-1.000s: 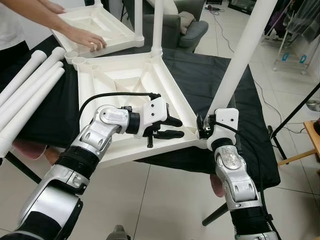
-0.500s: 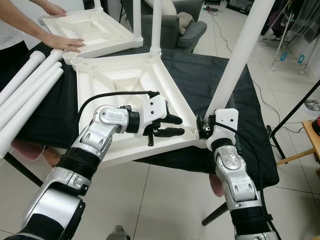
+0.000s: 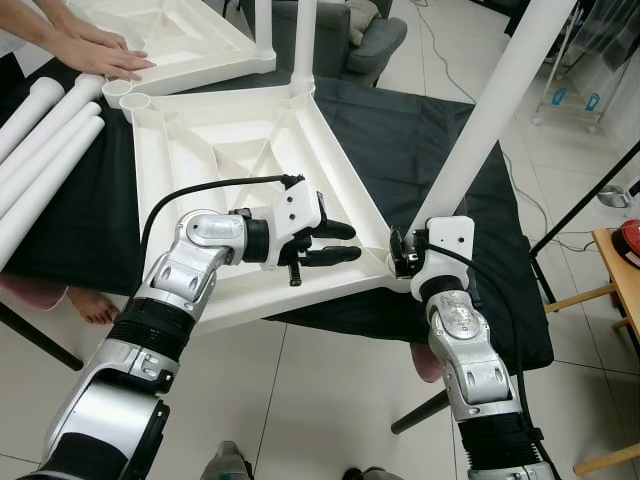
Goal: Building children table
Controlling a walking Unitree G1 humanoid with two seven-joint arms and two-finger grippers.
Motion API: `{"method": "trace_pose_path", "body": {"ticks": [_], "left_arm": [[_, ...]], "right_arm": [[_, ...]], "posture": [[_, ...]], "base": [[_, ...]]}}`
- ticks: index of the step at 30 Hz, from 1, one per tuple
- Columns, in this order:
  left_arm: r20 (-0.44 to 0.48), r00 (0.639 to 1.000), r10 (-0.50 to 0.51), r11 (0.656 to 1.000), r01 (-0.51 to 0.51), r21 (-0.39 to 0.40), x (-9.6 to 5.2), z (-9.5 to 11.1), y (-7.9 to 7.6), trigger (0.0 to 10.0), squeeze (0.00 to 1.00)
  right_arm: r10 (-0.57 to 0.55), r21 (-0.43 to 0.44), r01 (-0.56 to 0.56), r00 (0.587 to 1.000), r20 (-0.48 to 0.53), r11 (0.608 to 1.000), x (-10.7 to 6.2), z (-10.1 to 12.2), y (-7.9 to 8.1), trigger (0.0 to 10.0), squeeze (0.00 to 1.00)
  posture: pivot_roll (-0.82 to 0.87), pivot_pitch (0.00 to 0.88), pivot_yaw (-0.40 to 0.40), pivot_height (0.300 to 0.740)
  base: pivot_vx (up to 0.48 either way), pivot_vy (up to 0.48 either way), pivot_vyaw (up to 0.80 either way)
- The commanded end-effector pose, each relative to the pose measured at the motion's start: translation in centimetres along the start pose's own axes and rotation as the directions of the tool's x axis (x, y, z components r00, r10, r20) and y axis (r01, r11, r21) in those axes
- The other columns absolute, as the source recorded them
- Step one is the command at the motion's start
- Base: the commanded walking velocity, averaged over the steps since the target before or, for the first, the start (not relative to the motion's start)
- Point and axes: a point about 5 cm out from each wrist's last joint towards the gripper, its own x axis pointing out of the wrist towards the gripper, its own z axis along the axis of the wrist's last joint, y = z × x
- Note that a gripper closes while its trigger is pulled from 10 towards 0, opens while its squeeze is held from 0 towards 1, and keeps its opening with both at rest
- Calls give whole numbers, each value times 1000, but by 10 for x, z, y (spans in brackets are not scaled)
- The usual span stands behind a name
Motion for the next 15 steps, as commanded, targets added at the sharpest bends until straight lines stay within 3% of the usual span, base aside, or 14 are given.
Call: {"method": "trace_pose_path", "body": {"ticks": [1, 9, 10, 14, 15], "left_arm": [[-12, 971, 241, 971, -241, 7, -3, 0, 11, 10000, 0], [-12, 955, 298, 955, -297, 5, -13, -1, 12, 10000, 0], [-25, 950, 310, 951, -310, 9, -20, -3, 8, 10000, 0], [-46, 944, 328, 945, -328, 12, -26, -6, 4, 10000, 0], [-74, 928, 364, 931, -366, -8, -33, -13, 0, 10000, 0]], "right_arm": [[-26, -3, 26, 1000, -7, 1000, -1, -2, -6, 10000, 0], [-8, -10, 8, 1000, -6, 1000, -3, -2, -6, 10000, 0], [21, -9, -21, 1000, -5, 1000, -8, -3, -7, 10000, 0], [54, 1, -54, 999, 5, 999, -14, -3, -7, 10000, 0], [113, 15, -113, 993, 25, 993, -21, -2, -4, 10000, 0]], "posture": [[159, 170, -31, 740], [172, 165, -38, 740], [172, 165, -38, 740], [172, 163, -39, 740], [168, 159, -38, 740]], "base": [[0, 0, 0], [0, 0, 0], [0, 0, 0], [0, 0, 0], [0, 0, 0]]}}
